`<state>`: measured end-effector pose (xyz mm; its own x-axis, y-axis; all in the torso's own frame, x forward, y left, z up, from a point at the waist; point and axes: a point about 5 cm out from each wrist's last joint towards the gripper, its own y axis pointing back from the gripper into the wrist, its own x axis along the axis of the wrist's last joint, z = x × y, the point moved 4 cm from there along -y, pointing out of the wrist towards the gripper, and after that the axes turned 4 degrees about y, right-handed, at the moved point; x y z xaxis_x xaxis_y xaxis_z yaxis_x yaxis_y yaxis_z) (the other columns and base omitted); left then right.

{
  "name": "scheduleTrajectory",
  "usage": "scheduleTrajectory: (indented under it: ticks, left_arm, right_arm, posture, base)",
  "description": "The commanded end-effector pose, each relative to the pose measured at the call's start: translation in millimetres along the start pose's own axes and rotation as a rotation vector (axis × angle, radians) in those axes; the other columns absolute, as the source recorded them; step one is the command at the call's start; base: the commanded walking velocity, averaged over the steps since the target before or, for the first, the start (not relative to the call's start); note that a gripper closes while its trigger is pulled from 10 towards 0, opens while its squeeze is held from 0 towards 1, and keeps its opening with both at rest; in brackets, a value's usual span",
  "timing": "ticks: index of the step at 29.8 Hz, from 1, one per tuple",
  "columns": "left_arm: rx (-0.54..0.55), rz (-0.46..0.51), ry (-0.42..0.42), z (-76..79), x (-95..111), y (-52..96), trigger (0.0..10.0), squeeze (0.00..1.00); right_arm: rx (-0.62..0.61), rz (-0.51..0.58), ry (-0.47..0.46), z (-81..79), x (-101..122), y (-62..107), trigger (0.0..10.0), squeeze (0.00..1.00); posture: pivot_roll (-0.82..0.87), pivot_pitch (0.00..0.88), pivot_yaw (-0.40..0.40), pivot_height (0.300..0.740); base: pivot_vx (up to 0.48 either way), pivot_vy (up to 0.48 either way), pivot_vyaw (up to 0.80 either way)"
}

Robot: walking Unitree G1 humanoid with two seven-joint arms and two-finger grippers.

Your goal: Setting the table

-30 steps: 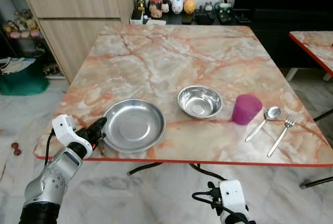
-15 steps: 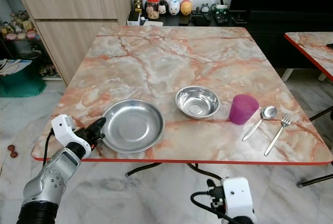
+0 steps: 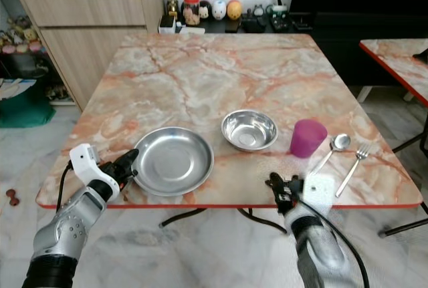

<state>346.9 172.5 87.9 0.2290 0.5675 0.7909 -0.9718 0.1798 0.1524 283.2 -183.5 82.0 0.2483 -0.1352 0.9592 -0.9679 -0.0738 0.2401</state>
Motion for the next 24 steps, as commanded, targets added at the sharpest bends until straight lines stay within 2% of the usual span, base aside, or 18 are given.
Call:
scheduleTrajectory:
  ticks: [1, 3, 5, 6, 10, 11, 12, 16, 17, 18, 20, 24]
  left_arm:
    - [0.018, 0.001, -0.018, -4.3, 1, 1.6, 10.0, 0.00]
    - [0.019, 0.003, -0.020, -4.9, 1, 2.4, 10.0, 0.00]
    - [0.021, 0.002, -0.026, -5.7, 0, 4.0, 10.0, 0.00]
    - [0.021, 0.002, -0.026, -5.7, 0, 4.0, 10.0, 0.00]
    - [0.019, -0.001, -0.031, -5.3, 0, 3.4, 10.0, 0.00]
    - [0.018, -0.002, -0.032, -5.0, 0, 3.1, 10.0, 0.00]
    - [0.013, -0.003, -0.035, -3.9, 0, 2.1, 10.0, 0.00]
    - [0.009, -0.004, -0.038, -2.6, 1, 1.3, 10.0, 0.00]
    - [0.010, -0.004, -0.038, -2.4, 1, 1.1, 10.0, 0.00]
    - [0.009, -0.004, -0.038, -2.1, 1, 0.9, 10.0, 0.00]
    - [0.006, -0.004, -0.040, -0.9, 0, 0.4, 10.0, 0.00]
    - [0.007, -0.004, -0.040, -0.5, 0, 0.3, 10.0, 0.00]
  right_arm:
    - [0.006, -0.026, -0.034, 1.0, -8, -2.0, 10.0, 1.00]
    - [0.016, -0.036, -0.058, -0.6, -10, -5.9, 10.0, 1.00]
    - [0.020, -0.080, -0.141, -0.8, -21, -9.8, 10.0, 1.00]
    - [0.020, -0.080, -0.141, -0.8, -21, -9.8, 10.0, 1.00]
    - [0.079, -0.116, -0.278, -7.5, -35, -5.7, 10.0, 1.00]
    - [0.086, -0.114, -0.283, -8.2, -35, -5.6, 10.0, 1.00]
    - [0.096, -0.105, -0.353, -9.3, -35, -6.3, 10.0, 1.00]
    - [0.133, -0.081, -0.425, -11.9, -32, -8.8, 10.0, 1.00]
    - [0.161, -0.078, -0.429, -14.4, -31, -9.9, 10.0, 0.78]
    - [0.181, -0.082, -0.418, -17.0, -31, -11.4, 10.0, 0.00]
    - [0.229, -0.081, -0.414, -24.0, -29, -17.0, 10.0, 0.00]
    - [0.249, -0.058, -0.419, -27.1, -25, -24.3, 10.0, 0.00]
  posture:
    - [-0.05, 0.000, -0.021, 0.732]
    - [-0.04, 0.000, -0.022, 0.732]
    - [-0.04, 0.000, -0.022, 0.732]
    - [-0.04, 0.000, -0.022, 0.732]
    - [-0.04, 0.000, -0.017, 0.732]
    - [-0.04, 0.000, -0.017, 0.732]
    - [-0.04, 0.000, -0.016, 0.732]
    - [-0.04, 0.000, -0.016, 0.732]
    - [-0.05, 0.000, -0.015, 0.732]
    - [-0.04, 0.000, -0.016, 0.732]
    - [-0.04, 0.000, -0.018, 0.732]
    - [-0.04, 0.000, -0.018, 0.732]
  base:
    - [0.000, 0.000, 0.00]
    - [0.000, 0.000, 0.00]
    - [0.000, 0.000, 0.00]
    - [0.000, 0.000, 0.00]
    - [0.000, 0.000, 0.00]
    - [0.000, 0.000, 0.00]
    - [0.000, 0.000, 0.00]
    - [0.000, 0.000, 0.00]
    - [0.000, 0.000, 0.00]
    - [0.000, 0.000, 0.00]
    - [0.000, 0.000, 0.00]
    - [0.000, 0.000, 0.00]
